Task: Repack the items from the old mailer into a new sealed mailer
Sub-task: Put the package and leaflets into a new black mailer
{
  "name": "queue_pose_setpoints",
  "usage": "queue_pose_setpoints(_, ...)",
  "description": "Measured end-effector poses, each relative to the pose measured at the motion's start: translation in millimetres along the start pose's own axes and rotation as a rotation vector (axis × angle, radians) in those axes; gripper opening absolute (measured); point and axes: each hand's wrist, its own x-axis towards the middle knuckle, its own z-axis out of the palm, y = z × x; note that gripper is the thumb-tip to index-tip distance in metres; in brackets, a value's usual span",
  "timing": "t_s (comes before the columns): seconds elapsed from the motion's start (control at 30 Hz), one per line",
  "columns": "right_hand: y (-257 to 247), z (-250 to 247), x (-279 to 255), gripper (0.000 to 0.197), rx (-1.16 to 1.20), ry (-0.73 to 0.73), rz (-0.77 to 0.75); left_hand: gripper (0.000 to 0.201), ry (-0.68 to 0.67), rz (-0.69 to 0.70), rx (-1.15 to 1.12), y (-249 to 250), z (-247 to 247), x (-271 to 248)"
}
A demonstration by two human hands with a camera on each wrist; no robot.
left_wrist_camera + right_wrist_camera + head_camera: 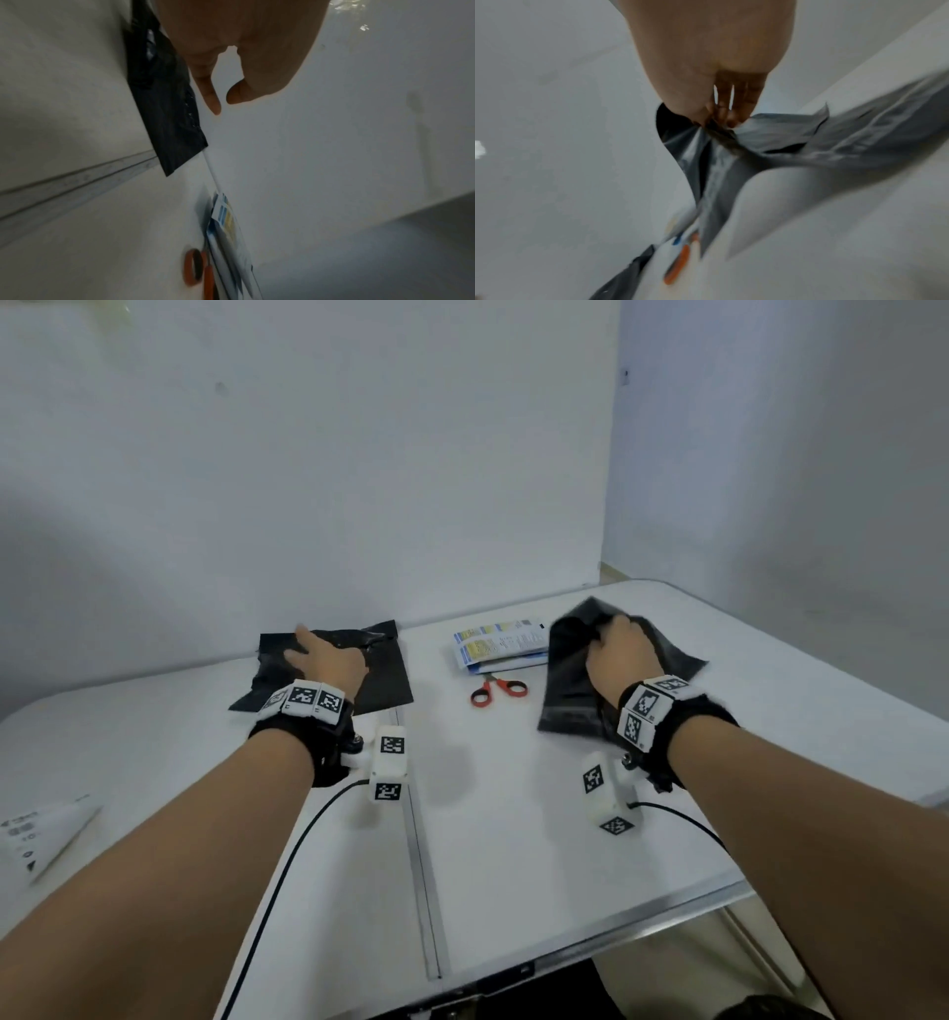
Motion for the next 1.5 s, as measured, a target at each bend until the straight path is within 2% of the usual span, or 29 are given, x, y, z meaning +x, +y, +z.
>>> queue_pose_setpoints(0.07,-23.0,-11.0,-3.6,0.024,0.166,0.058,-0.098,0.077,-0.096,0.11,-0.054,10.3,-2.9,-15.8)
queue_pose_setpoints(0.17,-65.0,-20.7,-13.5,0.013,0.36,0.012,-0.211,0.064,-0.284,0.274,-0.123,38.0,-10.0,-52.5)
queue_pose_setpoints(0.2,-77.7,-21.1,-17.2,0.012,0.391,-0.002,-0.254,0.066,-0.375,0.323,-0.104,48.7,-13.0,-65.5)
queue_pose_setpoints(0.27,-99.7,-19.7,-24.6,0.009,0.431,-0.038,-0.331,0.071,-0.572,0.383,-0.067,68.1,-22.7,-90.2)
queue_pose_setpoints(0.33,-116.3,-16.2,-32.5,0.006,0.447,-0.083,-0.39,0.056,-0.668,0.395,-0.092,78.0,-35.3,-103.8)
queue_pose_setpoints(0.43,-130.5,-10.1,-42.8,0.013,0.471,-0.168,-0.431,0.033,-0.604,0.33,-0.152,74.2,-55.3,-102.9)
queue_pose_setpoints(0.53,-135.7,-1.3,-47.7,0.013,0.406,-0.21,-0.446,0.024,-0.552,0.255,-0.046,50.4,-80.2,-91.7)
queue_pose_setpoints(0.63,-144.7,7.3,-56.5,0.003,0.45,-0.287,-0.454,0.024,-0.514,0.157,0.112,19.4,-104.9,-76.9)
queue_pose_setpoints(0.73,-158.5,18.2,-70.1,0.007,0.608,-0.43,-0.43,0.028,-0.438,0.096,0.333,-10.1,-125.5,-58.6)
queue_pose_setpoints(0.8,-163.2,29.7,-75.8,0.007,0.631,-0.499,-0.414,0.044,-0.336,0.154,0.569,-22.8,-135.4,-50.1)
queue_pose_setpoints(0.87,-159.5,42.0,-75.5,0.011,0.562,-0.496,-0.392,0.066,-0.257,0.253,0.665,-29.6,-137.4,-51.5)
queue_pose_setpoints(0.97,-142.2,54.6,-68.1,0.021,0.411,-0.439,-0.304,0.089,-0.268,0.489,0.76,-31.3,-130.2,-58.5)
queue_pose_setpoints(1.03,-129.7,55.6,-63.7,0.027,0.346,-0.423,-0.217,0.082,-0.381,0.588,0.907,-29.6,-121.1,-61.6)
queue_pose_setpoints(1.1,-118.7,54.8,-60.5,0.029,0.303,-0.439,-0.154,0.059,-0.522,0.592,0.981,-27.6,-110.9,-62.5)
queue_pose_setpoints(1.2,-105.0,54.3,-56.2,0.032,0.24,-0.433,-0.097,0.027,-0.6,0.628,0.893,-25.2,-95.1,-65.3)
queue_pose_setpoints(1.27,-95.9,56.5,-53.8,0.033,0.223,-0.426,-0.051,0.022,-0.577,0.61,0.847,-21.6,-90.2,-69.0)
queue_pose_setpoints(1.33,-89.7,59.7,-51.6,0.035,0.235,-0.424,-0.015,0.02,-0.558,0.564,0.709,-16.9,-88.7,-69.3)
queue_pose_setpoints(1.4,-86.0,63.6,-48.8,0.036,0.267,-0.407,0.031,0.005,-0.557,0.426,0.422,-10.0,-92.6,-68.0)
queue_pose_setpoints(1.5,-85.3,68.3,-41.9,0.043,0.401,-0.354,0.07,0.019,-0.536,0.199,0.003,3.6,-106.8,-58.2)
